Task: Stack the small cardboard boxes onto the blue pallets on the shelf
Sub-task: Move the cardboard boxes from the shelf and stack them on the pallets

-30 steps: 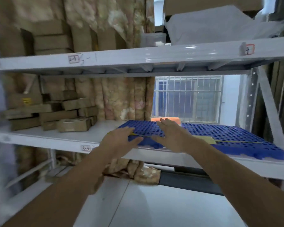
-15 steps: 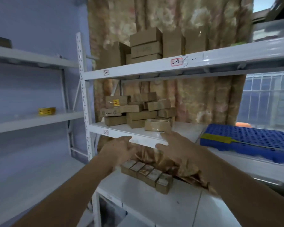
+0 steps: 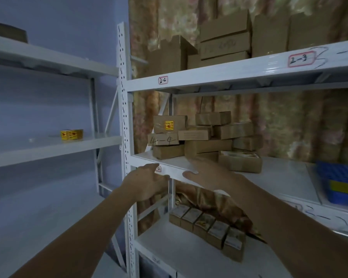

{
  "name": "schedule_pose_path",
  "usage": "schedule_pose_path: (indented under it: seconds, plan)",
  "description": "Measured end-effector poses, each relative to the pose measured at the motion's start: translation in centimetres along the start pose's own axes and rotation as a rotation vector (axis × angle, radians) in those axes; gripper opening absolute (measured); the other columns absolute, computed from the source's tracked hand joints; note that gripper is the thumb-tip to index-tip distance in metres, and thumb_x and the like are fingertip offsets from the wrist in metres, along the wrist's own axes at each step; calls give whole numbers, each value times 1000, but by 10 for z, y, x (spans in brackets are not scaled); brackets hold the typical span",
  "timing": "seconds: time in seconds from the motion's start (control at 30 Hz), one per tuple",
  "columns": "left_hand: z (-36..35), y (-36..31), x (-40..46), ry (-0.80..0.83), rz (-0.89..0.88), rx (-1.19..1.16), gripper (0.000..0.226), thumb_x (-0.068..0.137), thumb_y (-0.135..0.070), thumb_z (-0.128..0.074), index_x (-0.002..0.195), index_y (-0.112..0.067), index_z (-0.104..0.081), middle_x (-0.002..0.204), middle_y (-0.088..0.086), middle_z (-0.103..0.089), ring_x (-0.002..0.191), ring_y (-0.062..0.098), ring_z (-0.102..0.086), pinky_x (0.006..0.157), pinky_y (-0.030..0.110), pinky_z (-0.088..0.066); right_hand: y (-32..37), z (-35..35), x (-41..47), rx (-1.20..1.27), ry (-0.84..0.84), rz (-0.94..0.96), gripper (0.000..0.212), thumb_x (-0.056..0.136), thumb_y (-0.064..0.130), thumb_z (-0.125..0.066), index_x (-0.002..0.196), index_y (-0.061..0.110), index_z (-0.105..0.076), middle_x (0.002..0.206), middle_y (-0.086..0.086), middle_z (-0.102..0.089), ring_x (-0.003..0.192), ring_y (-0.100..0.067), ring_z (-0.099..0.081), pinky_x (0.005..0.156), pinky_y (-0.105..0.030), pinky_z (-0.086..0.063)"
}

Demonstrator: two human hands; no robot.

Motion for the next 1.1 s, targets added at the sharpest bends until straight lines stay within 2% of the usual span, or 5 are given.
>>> schedule_pose_path:
  seconds: [0.5,0.67,0.8,0.93,1.1]
  plan:
    - [53,65,174,-207,-77,-177,62,100,-63,-43,150,-26,-44,140,10,-61,122,31,-59,99,41,-49,58,39,177,40,-234,203,51,100,53,-51,142,24,-52,136,-1,-57,123,-21,-53,95,-31,-43]
    - [64,83,243,-204,-156,-310,54,95,-71,-45,127,-30,-61,99,-4,-69,85,18,-64,71,32,-52,49,56,246,-61,-250,50,50,97,59,-45,127,21,-59,119,-1,-60,103,-20,-58,86,-37,-50]
    - [70,84,294,-183,-252,-533,48,103,-54,-48,133,-20,-63,124,1,-67,110,18,-61,74,11,-38,38,76,285,-77,-314,-91,69,99,58,-46,151,11,-42,155,-10,-42,138,-29,-43,109,-37,-37]
    - [67,85,338,-138,-207,-615,68,105,-55,-39,158,-12,-36,163,11,-36,144,28,-38,107,30,-30,-2,82,314,65,-348,-325,78,99,60,-43,157,10,-30,163,-11,-32,145,-30,-36,110,-36,-33]
    - [43,82,395,13,-108,-1008,75,99,-70,-35,131,-7,-59,126,7,-63,99,15,-62,76,28,-41,-41,79,330,193,-409,-536,75,99,60,-44,148,4,-45,151,-17,-48,132,-33,-50,107,-39,-43]
Point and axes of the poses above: each hand's wrist, its own x-axis towards the middle knuckle, its own z-axis out of the back of the hand, y = z × x, the point moved 9 cm from there along x, towards the middle knuckle
